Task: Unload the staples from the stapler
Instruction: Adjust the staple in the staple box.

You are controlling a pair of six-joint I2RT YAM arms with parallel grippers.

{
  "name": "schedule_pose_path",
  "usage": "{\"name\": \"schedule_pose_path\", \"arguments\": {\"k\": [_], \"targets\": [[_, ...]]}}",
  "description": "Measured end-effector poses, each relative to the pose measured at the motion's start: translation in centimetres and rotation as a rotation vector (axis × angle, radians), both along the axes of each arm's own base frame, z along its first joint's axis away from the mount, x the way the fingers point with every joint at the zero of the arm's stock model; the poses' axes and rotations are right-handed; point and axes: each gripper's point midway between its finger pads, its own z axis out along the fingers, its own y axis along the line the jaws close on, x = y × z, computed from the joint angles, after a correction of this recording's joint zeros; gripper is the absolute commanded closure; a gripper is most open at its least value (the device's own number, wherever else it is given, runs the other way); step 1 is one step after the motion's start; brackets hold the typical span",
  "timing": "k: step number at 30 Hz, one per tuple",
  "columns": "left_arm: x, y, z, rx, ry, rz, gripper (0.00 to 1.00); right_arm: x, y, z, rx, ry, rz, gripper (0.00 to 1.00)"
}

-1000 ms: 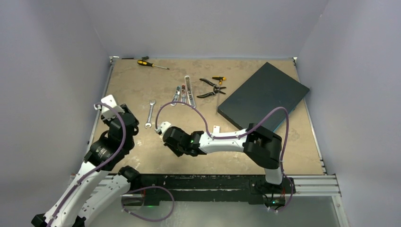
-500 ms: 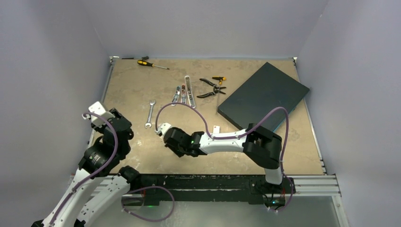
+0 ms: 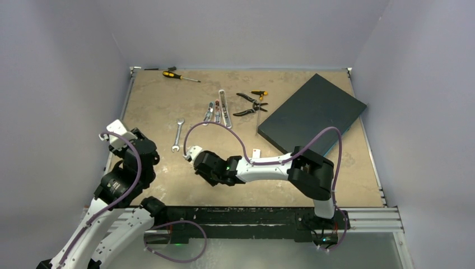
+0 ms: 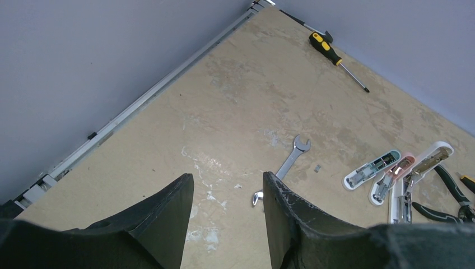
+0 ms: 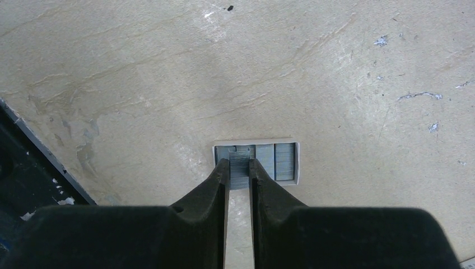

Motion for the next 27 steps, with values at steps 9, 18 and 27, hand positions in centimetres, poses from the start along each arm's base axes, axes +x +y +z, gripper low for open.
{"name": "schedule_pose_path", "arguments": {"k": [9, 18, 27], "targets": [[0.06, -0.04, -0.07, 0.003, 0.005, -0.001, 0.53, -0.03, 0.03, -0.01, -0.001, -0.001, 0.008, 0.79], [0.07, -0.05, -0.07, 0.004, 0.005, -0.002, 0.53, -0.16, -0.46, -0.54, -0.017, 0.001, 0.014, 0.74], [0.07, -0.05, -0.07, 0.004, 0.005, -0.002, 0.53, -0.19, -0.42, -0.53, -0.016, 0.002, 0.017, 0.65]]}}
